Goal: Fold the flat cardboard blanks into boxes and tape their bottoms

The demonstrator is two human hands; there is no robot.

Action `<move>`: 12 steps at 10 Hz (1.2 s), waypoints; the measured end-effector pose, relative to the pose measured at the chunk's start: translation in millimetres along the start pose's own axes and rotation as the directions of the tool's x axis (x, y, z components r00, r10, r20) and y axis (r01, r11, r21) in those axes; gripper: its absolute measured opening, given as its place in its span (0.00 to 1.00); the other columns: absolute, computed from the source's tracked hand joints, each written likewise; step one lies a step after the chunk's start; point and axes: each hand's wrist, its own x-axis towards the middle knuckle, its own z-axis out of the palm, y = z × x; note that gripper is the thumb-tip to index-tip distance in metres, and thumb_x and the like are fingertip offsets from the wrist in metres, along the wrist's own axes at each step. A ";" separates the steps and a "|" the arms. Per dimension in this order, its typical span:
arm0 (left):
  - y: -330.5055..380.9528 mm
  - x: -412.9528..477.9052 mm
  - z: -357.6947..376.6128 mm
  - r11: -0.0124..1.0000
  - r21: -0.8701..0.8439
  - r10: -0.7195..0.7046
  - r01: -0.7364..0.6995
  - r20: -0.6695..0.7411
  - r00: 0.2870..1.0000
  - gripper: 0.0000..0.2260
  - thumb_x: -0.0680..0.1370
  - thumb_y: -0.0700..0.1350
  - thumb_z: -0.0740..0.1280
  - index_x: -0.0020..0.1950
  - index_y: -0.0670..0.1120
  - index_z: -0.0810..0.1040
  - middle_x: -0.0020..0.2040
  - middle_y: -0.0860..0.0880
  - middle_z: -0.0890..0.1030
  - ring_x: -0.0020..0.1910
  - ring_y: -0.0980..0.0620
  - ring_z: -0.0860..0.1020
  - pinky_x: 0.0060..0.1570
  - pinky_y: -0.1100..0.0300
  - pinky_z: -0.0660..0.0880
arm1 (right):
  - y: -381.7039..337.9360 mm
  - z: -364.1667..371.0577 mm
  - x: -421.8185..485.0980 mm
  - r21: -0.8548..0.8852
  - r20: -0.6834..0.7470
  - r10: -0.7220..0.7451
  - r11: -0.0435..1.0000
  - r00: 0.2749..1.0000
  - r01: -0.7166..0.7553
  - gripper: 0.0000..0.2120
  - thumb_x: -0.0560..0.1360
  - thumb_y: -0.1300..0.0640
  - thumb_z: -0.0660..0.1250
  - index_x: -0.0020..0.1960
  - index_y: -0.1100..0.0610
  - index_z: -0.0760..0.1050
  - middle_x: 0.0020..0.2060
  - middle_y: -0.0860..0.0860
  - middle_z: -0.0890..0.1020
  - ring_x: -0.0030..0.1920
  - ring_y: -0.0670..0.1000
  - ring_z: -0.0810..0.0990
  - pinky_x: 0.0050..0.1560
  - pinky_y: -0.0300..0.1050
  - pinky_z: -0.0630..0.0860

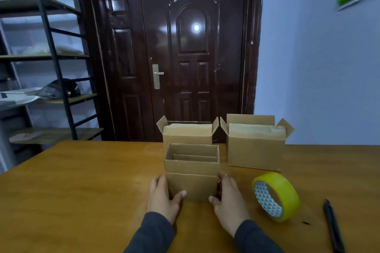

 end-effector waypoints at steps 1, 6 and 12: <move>-6.9 10.6 -6.0 0.996 -0.073 -0.057 0.057 0.003 0.998 0.28 0.72 0.48 0.74 0.69 0.48 0.69 0.64 0.48 0.76 0.62 0.46 0.75 0.61 0.55 0.74 | -8.3 18.5 13.3 0.003 0.003 -0.020 1.000 1.000 0.020 0.33 0.77 0.57 0.67 0.77 0.52 0.55 0.73 0.48 0.63 0.70 0.50 0.68 0.70 0.45 0.67; -24.6 45.4 -17.3 0.968 -0.218 -0.133 0.124 -0.030 0.991 0.31 0.71 0.44 0.76 0.72 0.45 0.69 0.67 0.44 0.75 0.66 0.45 0.74 0.64 0.54 0.71 | -16.5 59.7 47.8 -0.141 -0.067 -0.071 0.988 0.995 0.061 0.35 0.79 0.51 0.62 0.79 0.51 0.47 0.71 0.50 0.67 0.69 0.49 0.69 0.68 0.45 0.69; 9.3 53.2 -50.4 0.916 0.345 -0.228 0.207 0.021 0.973 0.39 0.64 0.59 0.77 0.70 0.49 0.68 0.66 0.46 0.72 0.65 0.45 0.70 0.64 0.48 0.72 | -40.7 -26.8 30.6 -0.242 0.052 -0.094 0.965 0.994 0.104 0.40 0.74 0.37 0.63 0.78 0.54 0.51 0.74 0.56 0.62 0.72 0.56 0.63 0.70 0.53 0.66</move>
